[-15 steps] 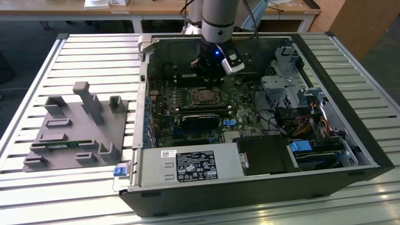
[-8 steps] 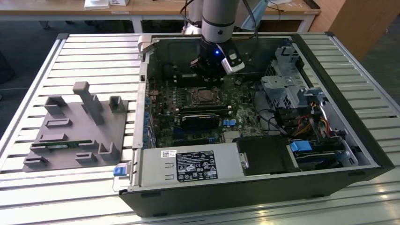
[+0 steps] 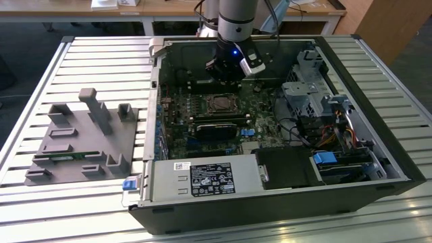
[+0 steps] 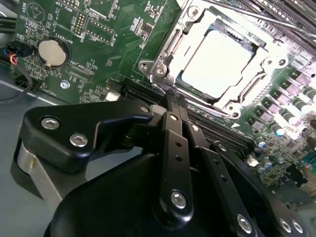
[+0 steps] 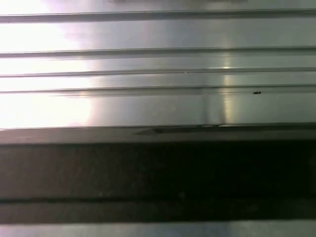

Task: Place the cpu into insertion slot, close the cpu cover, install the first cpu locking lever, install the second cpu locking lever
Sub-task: 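Install the first cpu locking lever, then install the second cpu locking lever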

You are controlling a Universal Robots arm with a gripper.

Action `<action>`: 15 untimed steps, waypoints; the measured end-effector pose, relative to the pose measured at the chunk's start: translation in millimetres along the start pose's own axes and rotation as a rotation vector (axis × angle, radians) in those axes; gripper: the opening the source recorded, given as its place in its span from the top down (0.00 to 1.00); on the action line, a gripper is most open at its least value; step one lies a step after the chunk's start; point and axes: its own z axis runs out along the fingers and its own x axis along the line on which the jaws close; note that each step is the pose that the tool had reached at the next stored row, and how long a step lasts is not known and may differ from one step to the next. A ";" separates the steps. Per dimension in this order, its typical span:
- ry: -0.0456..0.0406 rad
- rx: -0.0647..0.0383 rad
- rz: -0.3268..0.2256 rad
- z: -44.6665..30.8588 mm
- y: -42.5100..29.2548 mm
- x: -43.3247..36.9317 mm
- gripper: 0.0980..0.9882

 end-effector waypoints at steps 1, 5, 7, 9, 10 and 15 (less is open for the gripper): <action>0.0000 0.000 0.000 0.0 -0.2 0.0 0.99; 0.0000 0.000 0.000 -0.1 -1.6 0.0 0.99; 0.0000 0.000 0.000 -0.1 -2.3 -0.1 0.99; 0.0001 0.000 0.000 -0.1 -2.6 -0.1 0.99; 0.0001 0.000 0.000 -0.2 -3.0 -0.1 0.99; 0.0001 0.000 0.000 -0.2 -4.0 -0.1 0.99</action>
